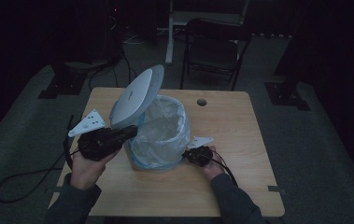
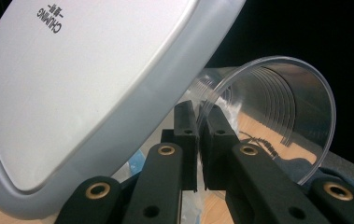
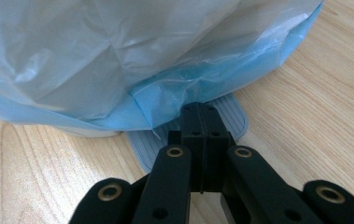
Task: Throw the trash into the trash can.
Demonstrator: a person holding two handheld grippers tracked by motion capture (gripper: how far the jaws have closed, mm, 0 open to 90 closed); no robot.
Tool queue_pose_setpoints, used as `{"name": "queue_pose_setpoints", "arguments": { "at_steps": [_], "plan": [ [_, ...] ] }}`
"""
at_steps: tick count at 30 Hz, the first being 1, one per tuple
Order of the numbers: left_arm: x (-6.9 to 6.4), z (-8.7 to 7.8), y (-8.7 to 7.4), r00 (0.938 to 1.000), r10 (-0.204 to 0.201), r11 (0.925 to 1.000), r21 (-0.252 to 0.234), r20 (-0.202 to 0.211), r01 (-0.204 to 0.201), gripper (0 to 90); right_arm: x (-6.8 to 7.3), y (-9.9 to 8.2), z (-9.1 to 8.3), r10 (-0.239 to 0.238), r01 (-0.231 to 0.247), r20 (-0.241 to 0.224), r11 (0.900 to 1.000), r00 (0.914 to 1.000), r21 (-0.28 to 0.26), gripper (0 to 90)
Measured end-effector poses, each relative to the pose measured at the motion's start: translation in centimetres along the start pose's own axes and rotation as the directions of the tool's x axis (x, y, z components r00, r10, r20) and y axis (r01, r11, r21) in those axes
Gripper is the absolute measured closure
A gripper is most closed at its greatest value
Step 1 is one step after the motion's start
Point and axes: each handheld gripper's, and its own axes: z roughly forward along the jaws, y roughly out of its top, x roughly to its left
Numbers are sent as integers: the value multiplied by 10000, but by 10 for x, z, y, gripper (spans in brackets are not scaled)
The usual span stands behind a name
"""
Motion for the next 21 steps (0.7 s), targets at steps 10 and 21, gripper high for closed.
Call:
{"name": "queue_pose_setpoints", "arguments": {
  "at_steps": [10,21],
  "plan": [
    [0,1,0,9996,-69,10000,-14,-268,68,869,0,0,0,-1,1,2,10000,10000,-2,900],
    [-2,3,1,9992,-112,9999,-16,-392,111,869,0,0,0,-4,4,-5,10000,10000,-1,900]
  ]
}}
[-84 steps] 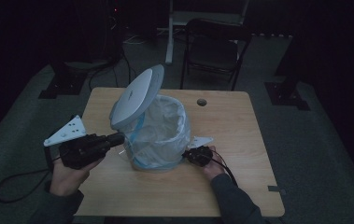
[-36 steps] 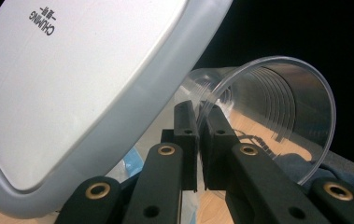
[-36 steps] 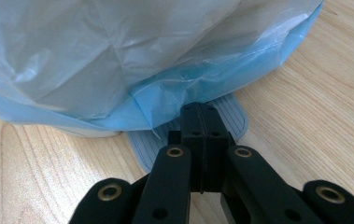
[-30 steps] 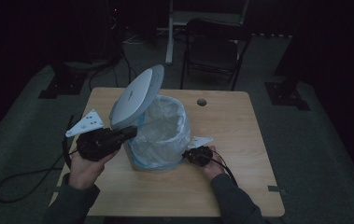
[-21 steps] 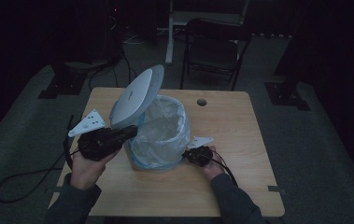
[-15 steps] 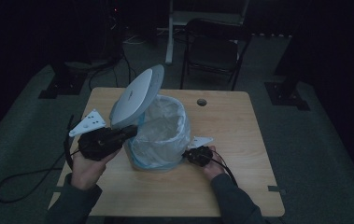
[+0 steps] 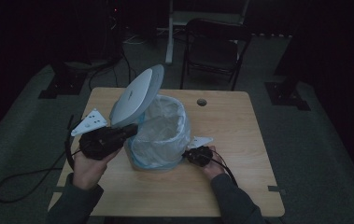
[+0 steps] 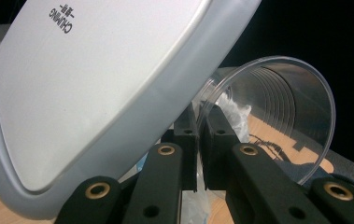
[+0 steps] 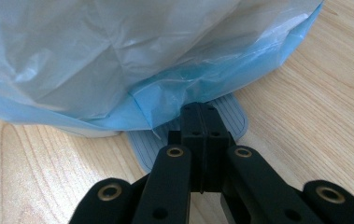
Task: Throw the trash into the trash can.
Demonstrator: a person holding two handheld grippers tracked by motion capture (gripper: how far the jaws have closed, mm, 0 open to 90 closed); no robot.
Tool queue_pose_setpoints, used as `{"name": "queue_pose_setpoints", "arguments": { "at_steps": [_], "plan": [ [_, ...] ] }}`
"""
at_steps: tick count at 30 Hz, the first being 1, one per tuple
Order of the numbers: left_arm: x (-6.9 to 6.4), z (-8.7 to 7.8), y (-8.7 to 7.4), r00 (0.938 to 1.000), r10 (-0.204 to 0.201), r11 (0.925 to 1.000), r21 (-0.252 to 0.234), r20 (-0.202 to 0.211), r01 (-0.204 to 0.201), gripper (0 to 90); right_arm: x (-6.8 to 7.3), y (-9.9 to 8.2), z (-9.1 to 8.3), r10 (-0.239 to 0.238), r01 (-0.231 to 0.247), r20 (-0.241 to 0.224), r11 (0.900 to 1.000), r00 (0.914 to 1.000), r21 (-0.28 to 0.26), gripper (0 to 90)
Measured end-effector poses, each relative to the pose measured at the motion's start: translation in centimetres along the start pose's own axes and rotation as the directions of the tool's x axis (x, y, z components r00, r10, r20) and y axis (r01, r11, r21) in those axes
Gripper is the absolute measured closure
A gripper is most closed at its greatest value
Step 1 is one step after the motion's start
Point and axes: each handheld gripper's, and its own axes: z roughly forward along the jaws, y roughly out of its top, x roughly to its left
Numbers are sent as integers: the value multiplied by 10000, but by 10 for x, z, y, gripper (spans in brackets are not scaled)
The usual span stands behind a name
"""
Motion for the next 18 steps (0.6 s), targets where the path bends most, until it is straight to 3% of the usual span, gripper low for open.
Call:
{"name": "queue_pose_setpoints", "arguments": {
  "at_steps": [18],
  "plan": [
    [-2,2,1,10000,-16,10000,-46,34,16,866,0,0,0,-7,7,-4,10000,10000,-1,900]
  ]
}}
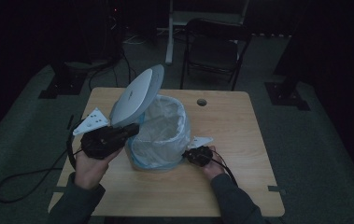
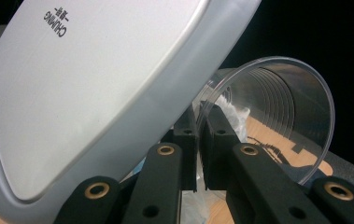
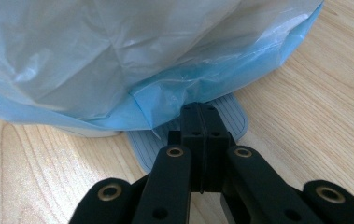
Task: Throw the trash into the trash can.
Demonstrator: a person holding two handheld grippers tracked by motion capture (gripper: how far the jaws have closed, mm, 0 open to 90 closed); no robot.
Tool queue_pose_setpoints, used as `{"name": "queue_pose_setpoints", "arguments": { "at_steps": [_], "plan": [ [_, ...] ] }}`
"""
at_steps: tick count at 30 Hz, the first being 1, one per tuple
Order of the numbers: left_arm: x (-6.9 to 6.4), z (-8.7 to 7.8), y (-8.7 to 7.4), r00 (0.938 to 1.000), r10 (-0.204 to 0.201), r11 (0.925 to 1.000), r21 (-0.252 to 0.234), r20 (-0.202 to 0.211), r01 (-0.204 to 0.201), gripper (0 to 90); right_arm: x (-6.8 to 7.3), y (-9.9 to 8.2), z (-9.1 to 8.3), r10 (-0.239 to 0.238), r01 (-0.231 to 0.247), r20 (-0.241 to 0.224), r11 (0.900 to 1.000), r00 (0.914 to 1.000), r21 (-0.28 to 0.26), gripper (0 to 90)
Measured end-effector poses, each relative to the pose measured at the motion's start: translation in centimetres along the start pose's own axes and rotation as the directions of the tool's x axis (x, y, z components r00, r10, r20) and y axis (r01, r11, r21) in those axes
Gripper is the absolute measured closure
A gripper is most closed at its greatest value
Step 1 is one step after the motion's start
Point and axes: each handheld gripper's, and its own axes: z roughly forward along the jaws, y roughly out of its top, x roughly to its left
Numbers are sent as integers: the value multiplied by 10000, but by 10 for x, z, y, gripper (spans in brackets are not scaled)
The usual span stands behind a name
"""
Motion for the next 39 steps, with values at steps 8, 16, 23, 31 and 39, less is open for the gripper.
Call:
{"name": "queue_pose_setpoints", "arguments": {
  "at_steps": [8,16,23,31,39],
  "plan": [
    [-1,0,0,10000,25,10000,-25,72,-25,842,0,0,0,-5,5,7,10000,10000,0,900],
    [-2,1,-1,9999,22,10000,-48,168,-21,772,0,0,0,-5,5,-1,10000,10000,1,900],
    [-3,0,-2,9997,76,10000,-60,213,-75,758,0,0,0,6,-6,-9,10000,10000,-1,900],
    [-2,-4,-9,9997,24,10000,17,253,-25,732,0,0,0,10,-10,-14,10000,10000,-4,900],
    [4,-13,-17,10000,-54,10000,84,19,53,720,-1,0,0,71,-71,-65,10000,10000,-20,900]
  ]
}}
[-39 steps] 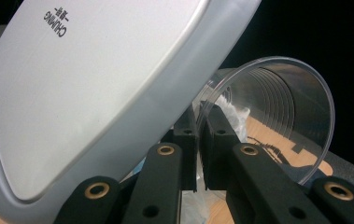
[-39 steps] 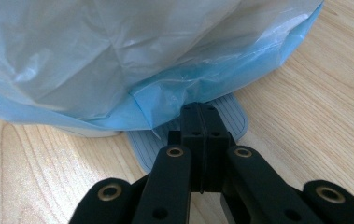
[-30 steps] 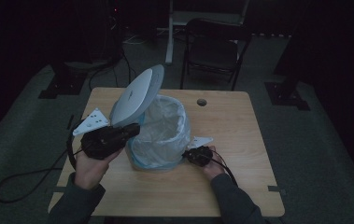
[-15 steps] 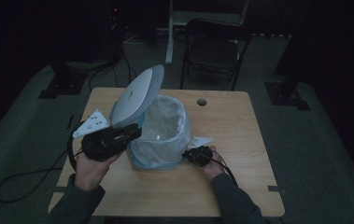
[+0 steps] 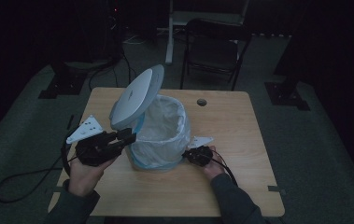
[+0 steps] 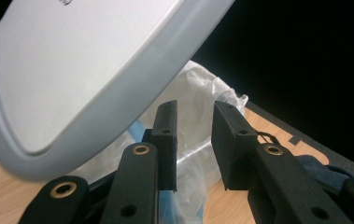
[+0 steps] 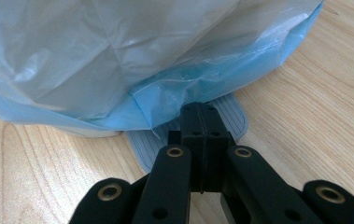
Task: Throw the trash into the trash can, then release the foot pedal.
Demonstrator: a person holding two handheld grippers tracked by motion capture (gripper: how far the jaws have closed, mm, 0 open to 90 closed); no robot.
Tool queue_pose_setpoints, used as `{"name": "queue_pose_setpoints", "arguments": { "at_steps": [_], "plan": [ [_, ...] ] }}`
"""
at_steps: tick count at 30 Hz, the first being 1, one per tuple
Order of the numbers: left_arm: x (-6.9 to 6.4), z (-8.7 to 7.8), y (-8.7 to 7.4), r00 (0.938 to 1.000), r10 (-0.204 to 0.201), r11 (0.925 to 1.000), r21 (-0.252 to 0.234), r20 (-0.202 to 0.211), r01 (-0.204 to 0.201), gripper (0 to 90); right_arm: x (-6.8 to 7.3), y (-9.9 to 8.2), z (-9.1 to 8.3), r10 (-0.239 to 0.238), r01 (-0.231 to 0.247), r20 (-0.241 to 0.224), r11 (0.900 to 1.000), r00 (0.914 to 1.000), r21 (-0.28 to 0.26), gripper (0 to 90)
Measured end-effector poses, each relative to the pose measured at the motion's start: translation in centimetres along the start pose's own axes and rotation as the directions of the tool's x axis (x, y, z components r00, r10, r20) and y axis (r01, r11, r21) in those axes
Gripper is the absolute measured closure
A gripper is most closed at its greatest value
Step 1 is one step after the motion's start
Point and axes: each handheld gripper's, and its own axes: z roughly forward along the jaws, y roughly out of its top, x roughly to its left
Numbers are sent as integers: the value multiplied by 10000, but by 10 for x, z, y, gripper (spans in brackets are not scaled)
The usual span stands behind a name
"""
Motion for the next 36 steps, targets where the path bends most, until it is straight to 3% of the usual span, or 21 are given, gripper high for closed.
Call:
{"name": "queue_pose_setpoints", "arguments": {
  "at_steps": [15,23,30,36],
  "plan": [
    [11,-14,-11,9987,-318,9994,-123,-395,313,720,0,0,0,-9,9,21,10000,10000,8,900],
    [20,-31,-23,9946,-633,9979,-208,-820,618,713,0,0,0,12,-12,7,10000,10000,-9,900],
    [31,-40,-32,9870,-1049,9940,-426,-1221,1004,709,0,0,0,12,-12,14,10000,10000,-4,900],
    [43,-42,-44,9741,-1377,9903,-431,-1795,1321,704,0,0,0,31,-31,-1,10000,10000,-10,900]
  ]
}}
